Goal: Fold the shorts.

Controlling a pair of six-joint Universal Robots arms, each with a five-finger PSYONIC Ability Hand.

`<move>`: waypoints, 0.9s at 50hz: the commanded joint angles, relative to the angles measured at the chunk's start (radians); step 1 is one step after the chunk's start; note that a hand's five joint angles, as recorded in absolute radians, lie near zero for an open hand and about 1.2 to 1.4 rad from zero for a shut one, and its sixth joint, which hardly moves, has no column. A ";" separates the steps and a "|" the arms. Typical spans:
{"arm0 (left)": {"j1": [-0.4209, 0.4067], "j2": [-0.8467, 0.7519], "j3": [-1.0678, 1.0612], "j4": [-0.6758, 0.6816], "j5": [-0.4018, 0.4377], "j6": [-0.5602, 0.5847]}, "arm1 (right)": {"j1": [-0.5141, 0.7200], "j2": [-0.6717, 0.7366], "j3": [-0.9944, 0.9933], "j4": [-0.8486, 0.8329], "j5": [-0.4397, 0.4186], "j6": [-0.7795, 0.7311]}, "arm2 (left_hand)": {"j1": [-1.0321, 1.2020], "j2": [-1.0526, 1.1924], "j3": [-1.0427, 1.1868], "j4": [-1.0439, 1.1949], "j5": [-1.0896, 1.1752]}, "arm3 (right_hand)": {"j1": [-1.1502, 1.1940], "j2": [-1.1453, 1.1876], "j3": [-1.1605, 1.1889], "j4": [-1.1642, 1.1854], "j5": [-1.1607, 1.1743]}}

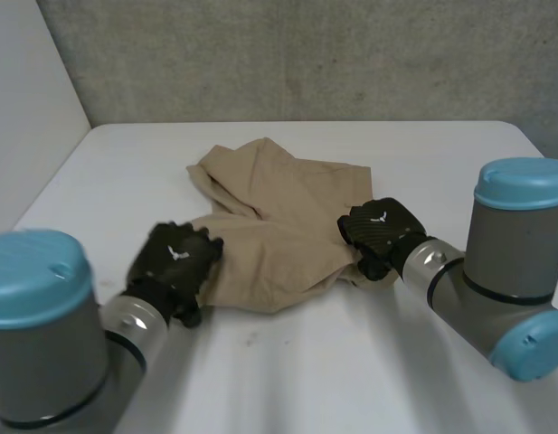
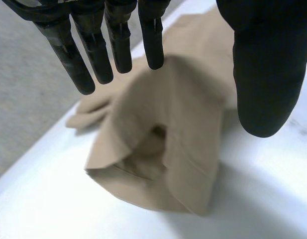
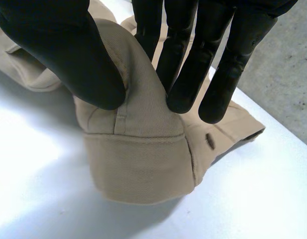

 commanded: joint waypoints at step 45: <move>0.184 -0.208 0.038 -0.059 0.200 -0.324 | -0.040 -0.055 0.165 -0.073 -0.017 0.103 | 0.350 0.355 0.352 0.363 0.367 | 0.426 0.223 0.197 0.205 0.253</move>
